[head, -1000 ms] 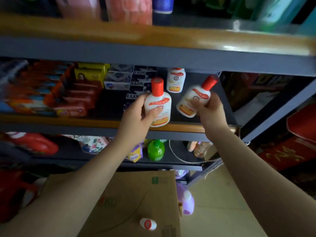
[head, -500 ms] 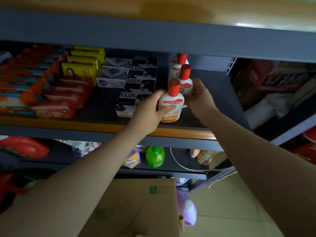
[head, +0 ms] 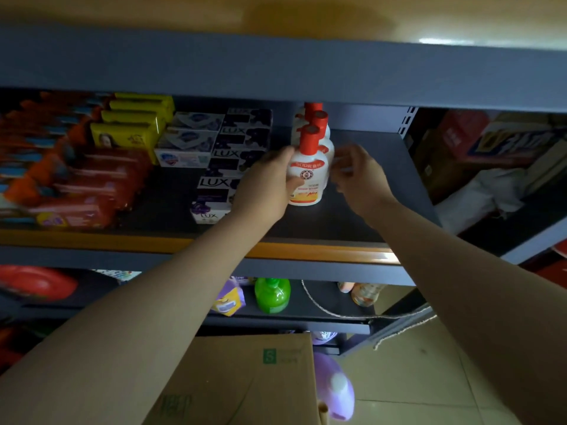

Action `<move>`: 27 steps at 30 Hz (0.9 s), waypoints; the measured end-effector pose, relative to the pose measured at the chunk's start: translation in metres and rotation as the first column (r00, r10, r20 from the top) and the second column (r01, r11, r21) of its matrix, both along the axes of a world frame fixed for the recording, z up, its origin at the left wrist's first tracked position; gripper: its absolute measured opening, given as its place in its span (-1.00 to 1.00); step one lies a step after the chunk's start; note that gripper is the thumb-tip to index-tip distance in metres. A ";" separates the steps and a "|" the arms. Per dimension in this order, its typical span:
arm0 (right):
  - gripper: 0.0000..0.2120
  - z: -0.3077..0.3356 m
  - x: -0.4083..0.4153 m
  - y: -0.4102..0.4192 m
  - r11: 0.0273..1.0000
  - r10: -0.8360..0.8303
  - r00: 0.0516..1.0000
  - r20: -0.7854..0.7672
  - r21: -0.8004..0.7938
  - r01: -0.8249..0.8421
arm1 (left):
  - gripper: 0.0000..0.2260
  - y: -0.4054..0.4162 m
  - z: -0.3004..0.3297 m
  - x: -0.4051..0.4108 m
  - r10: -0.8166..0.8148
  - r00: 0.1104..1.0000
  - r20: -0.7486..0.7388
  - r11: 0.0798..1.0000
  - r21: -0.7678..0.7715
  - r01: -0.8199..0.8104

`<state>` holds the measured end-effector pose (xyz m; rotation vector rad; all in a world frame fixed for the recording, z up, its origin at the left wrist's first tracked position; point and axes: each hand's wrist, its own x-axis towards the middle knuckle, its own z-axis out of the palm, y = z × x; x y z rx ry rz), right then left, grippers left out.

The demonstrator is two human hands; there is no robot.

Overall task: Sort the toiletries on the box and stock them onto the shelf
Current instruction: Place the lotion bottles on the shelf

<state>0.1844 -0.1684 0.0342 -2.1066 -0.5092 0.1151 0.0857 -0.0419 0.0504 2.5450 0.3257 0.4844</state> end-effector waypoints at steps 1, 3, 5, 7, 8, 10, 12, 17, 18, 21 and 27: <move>-0.79 0.001 -0.001 -0.001 1.000 0.001 1.000 0.005 -0.003 -0.001 | -0.62 0.000 0.000 0.003 0.014 1.000 -0.005 1.000 0.004 -0.014; -0.78 0.003 -0.003 -0.003 1.000 -0.004 1.000 -0.009 -0.011 0.004 | -0.62 -0.001 -0.002 0.007 0.040 0.999 -0.013 0.999 0.020 -0.040; -0.76 0.005 -0.009 -0.007 1.000 -0.019 0.999 -0.036 -0.023 0.019 | -0.61 -0.003 -0.004 0.010 0.051 0.999 -0.007 0.998 0.022 -0.051; -0.75 0.008 -0.020 -0.014 0.998 -0.049 0.999 -0.014 -0.024 0.049 | -0.57 -0.005 -0.004 0.010 0.052 0.999 0.004 0.999 -0.003 -0.052; -0.77 0.011 -0.028 -0.019 0.997 -0.072 0.997 0.037 -0.023 0.073 | -0.53 -0.006 -0.003 0.007 0.057 0.998 0.008 0.998 0.007 -0.057; -0.81 0.012 -0.050 -0.034 0.995 -0.095 0.982 0.166 0.007 0.095 | -0.44 -0.009 -0.004 -0.006 0.092 0.995 0.035 0.993 0.070 -0.095; -0.85 0.006 -0.076 -0.049 0.998 -0.059 0.962 0.268 0.048 0.048 | -0.49 -0.012 -0.007 -0.031 0.057 0.984 0.169 0.992 0.105 -0.075; -0.82 -0.034 -0.138 -0.069 0.990 0.139 0.899 0.416 -0.050 -0.131 | -0.70 -0.013 -0.050 -0.122 -0.264 0.951 0.163 0.946 0.234 0.222; -0.79 -0.046 -0.150 -0.071 0.988 0.157 0.907 0.391 -0.069 -0.142 | -0.71 -0.012 -0.062 -0.140 -0.301 0.947 0.113 0.932 0.244 0.267; -0.79 -0.092 -0.190 -0.076 0.945 0.307 0.946 0.101 -0.147 -0.291 | -0.72 -0.008 -0.100 -0.184 -0.292 0.956 0.008 0.941 0.182 0.286; -0.37 -0.189 -0.271 -0.081 0.501 0.575 0.629 -0.524 -0.382 -0.776 | -0.66 0.000 -0.158 -0.253 -0.186 0.956 -0.226 0.982 -0.067 0.175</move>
